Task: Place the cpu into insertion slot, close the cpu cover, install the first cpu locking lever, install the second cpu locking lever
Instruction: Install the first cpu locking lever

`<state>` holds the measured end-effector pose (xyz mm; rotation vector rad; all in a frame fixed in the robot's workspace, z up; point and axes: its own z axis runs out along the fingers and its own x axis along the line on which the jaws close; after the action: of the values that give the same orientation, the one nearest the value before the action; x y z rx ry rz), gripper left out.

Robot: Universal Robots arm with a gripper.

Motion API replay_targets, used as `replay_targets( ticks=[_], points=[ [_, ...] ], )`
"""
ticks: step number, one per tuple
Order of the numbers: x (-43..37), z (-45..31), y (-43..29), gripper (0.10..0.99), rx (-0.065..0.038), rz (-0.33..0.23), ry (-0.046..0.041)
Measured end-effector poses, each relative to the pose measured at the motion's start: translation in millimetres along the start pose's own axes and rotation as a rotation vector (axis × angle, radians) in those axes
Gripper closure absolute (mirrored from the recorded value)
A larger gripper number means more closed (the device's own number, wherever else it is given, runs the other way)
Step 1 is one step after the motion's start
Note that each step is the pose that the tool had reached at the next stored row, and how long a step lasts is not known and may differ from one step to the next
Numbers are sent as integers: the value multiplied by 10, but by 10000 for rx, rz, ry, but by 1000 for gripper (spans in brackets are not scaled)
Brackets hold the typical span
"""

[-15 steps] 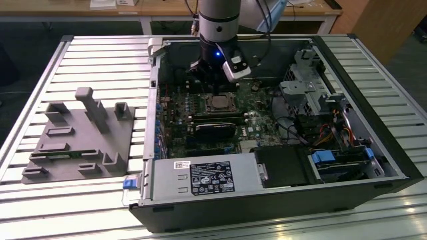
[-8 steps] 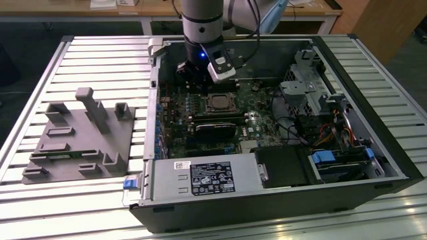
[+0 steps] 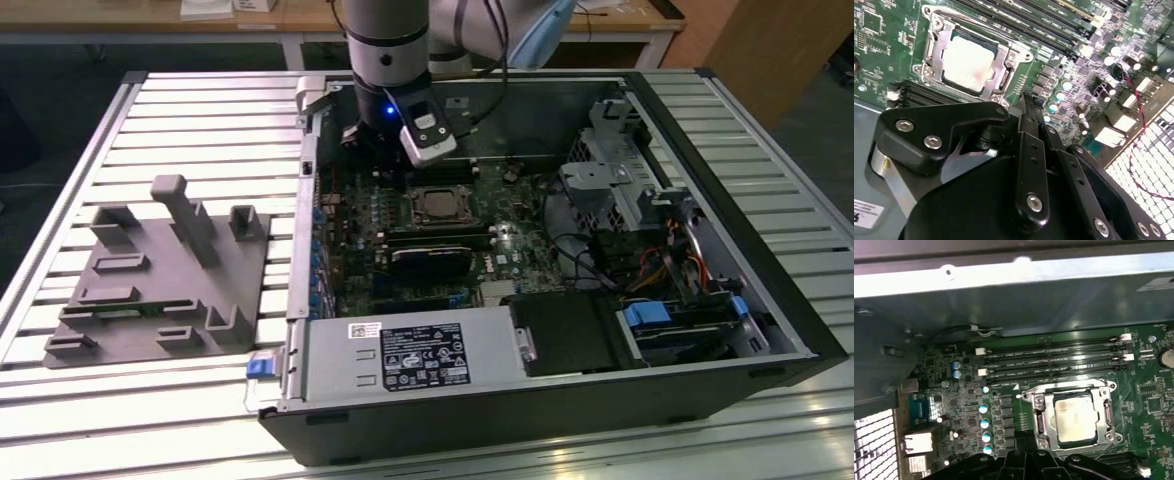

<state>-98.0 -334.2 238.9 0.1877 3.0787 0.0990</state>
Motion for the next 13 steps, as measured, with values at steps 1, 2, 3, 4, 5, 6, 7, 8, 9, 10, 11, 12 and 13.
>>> replay_targets(
  ticks=[1, 2, 3, 4, 5, 6, 7, 8, 9, 10, 11, 12, 13],
  points=[
    [7, -4, 0, 980, -6, 0, -4],
    [10, -8, -1, 980, -20, 0, -5],
    [12, -16, -1, 980, -34, 0, -4],
    [14, -27, 0, 980, -43, 0, -6],
    [13, -43, 1, 980, -51, 0, -4],
    [13, -57, 2, 980, -57, 1, -5],
    [13, -69, 3, 980, -60, 2, -4],
    [12, -76, 3, 980, -65, 3, -3],
    [12, -76, 3, 980, -89, 2, -1],
    [12, -76, 3, 980, -138, 2, 5],
    [13, -77, 3, 980, -214, 6, 15],
    [16, -77, 3, 980, -334, 12, 29],
    [20, -77, 2, 980, -485, 19, 48]
  ],
)
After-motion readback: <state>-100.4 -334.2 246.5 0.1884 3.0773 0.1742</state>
